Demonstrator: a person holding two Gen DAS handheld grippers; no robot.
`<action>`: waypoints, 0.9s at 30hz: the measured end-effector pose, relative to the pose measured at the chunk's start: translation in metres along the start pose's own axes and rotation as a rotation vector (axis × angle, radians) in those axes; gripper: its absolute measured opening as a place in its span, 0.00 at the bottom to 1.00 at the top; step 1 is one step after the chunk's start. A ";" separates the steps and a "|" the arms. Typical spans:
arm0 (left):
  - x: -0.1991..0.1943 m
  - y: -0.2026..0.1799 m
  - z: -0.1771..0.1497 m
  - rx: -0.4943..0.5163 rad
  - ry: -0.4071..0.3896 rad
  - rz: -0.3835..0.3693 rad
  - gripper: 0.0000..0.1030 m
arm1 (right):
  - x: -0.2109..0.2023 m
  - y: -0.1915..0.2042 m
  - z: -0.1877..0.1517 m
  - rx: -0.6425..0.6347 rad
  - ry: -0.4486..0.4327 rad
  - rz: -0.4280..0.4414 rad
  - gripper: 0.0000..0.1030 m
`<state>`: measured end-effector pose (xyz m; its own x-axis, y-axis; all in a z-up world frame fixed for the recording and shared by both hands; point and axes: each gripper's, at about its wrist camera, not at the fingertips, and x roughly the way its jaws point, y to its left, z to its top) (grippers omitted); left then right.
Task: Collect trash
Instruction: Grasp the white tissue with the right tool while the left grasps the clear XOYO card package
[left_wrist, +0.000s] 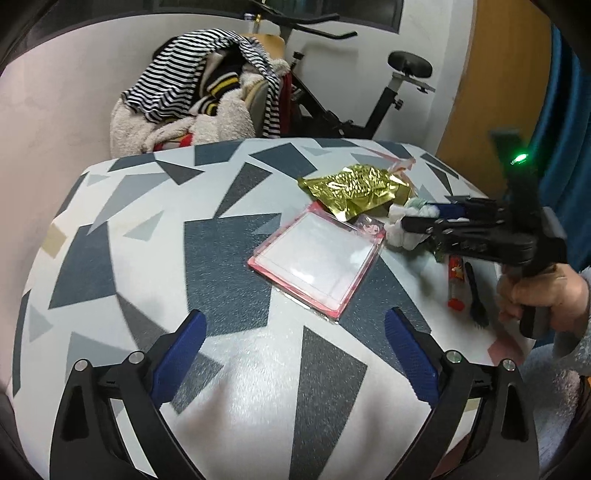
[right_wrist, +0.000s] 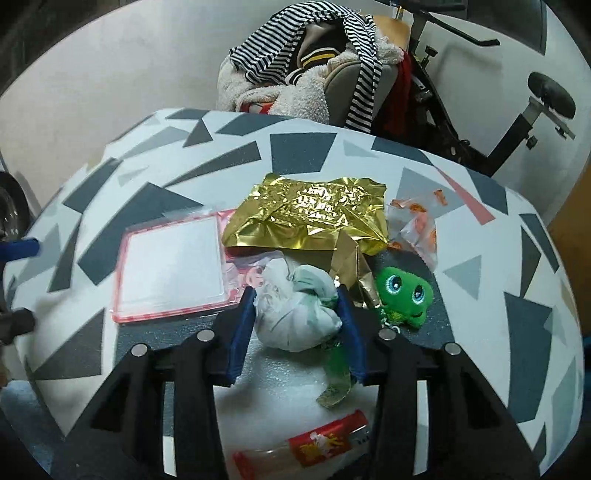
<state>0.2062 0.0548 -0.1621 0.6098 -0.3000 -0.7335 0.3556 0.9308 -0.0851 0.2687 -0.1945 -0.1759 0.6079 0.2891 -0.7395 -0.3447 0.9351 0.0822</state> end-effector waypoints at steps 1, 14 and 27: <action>0.007 -0.001 0.004 0.015 0.010 -0.004 0.94 | -0.003 -0.002 -0.001 0.010 -0.014 0.009 0.43; 0.093 -0.030 0.051 0.386 0.124 -0.045 0.94 | -0.045 -0.037 -0.011 0.167 -0.117 0.101 0.43; 0.129 -0.021 0.066 0.321 0.194 -0.102 0.93 | -0.059 -0.052 -0.021 0.200 -0.124 0.120 0.43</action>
<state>0.3241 -0.0176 -0.2105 0.4250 -0.3140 -0.8490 0.6300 0.7761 0.0284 0.2357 -0.2647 -0.1512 0.6587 0.4120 -0.6296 -0.2793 0.9109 0.3038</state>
